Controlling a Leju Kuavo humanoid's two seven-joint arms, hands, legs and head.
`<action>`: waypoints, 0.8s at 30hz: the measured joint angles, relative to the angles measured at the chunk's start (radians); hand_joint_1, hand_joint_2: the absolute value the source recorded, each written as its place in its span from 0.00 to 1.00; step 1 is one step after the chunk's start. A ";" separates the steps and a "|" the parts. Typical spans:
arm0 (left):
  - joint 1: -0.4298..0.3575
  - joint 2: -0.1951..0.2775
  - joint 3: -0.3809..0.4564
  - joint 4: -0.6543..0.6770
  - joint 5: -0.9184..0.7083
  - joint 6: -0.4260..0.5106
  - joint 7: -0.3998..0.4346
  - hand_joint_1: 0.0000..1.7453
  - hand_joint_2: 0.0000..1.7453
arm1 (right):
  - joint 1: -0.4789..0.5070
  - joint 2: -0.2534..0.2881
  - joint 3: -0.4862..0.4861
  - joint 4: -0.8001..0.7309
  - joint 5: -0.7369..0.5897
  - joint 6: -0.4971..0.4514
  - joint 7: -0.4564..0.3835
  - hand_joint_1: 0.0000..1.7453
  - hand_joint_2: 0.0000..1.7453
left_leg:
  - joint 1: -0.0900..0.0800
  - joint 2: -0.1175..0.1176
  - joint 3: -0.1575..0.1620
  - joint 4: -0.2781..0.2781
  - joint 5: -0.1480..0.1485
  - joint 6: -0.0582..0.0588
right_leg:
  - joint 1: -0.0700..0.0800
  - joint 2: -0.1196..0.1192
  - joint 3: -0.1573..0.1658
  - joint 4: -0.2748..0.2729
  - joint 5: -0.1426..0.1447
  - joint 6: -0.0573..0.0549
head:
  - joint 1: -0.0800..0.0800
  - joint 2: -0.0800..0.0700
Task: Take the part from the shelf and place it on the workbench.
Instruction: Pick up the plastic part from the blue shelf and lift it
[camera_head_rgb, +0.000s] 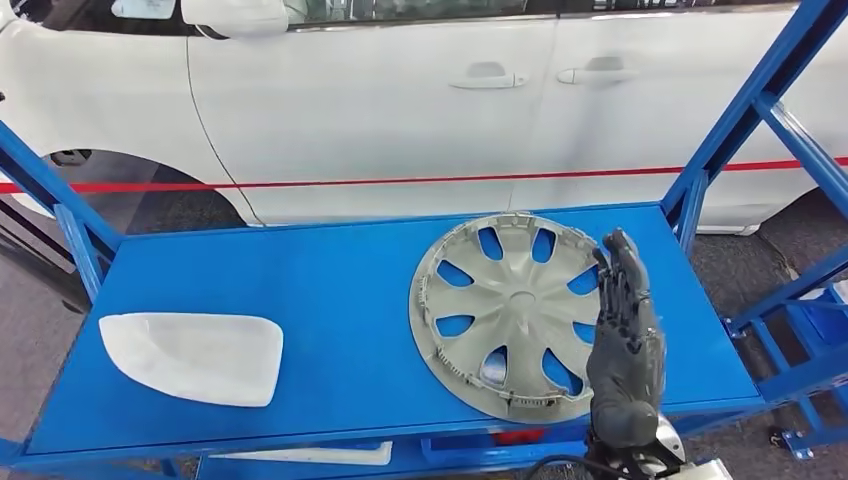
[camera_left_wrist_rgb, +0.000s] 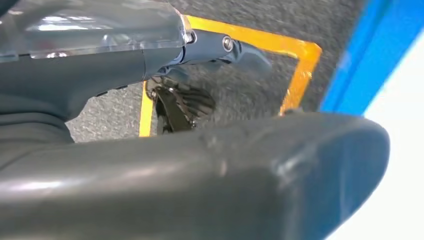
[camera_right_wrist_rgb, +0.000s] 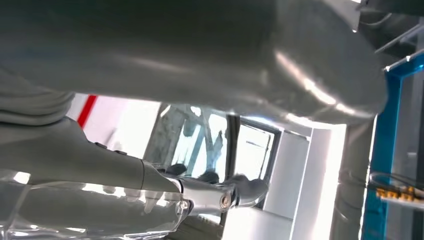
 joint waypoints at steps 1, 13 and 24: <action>-0.005 0.000 0.000 0.000 -0.002 -0.001 -0.001 0.00 0.00 | -0.007 0.000 -0.001 -0.004 0.000 -0.001 -0.001 0.00 0.00 | 0.002 0.002 -0.040 0.067 0.023 -0.005 | -0.001 0.000 0.007 -0.005 -0.008 -0.008 | 0.000 0.000; -0.008 0.003 0.000 0.000 -0.006 -0.001 -0.001 0.00 0.00 | -0.021 0.000 -0.006 -0.007 0.001 -0.002 -0.001 0.00 0.00 | -0.005 0.018 -0.180 -0.021 0.074 0.007 | 0.001 0.002 0.106 -0.031 -0.078 0.004 | 0.001 0.000; -0.008 0.004 0.001 0.000 -0.022 -0.003 -0.023 0.00 0.00 | -0.021 -0.001 -0.013 -0.015 0.010 -0.010 -0.010 0.00 0.00 | 0.001 0.020 -0.165 -0.050 0.111 0.041 | -0.001 0.000 0.041 0.138 -0.155 0.034 | 0.007 0.000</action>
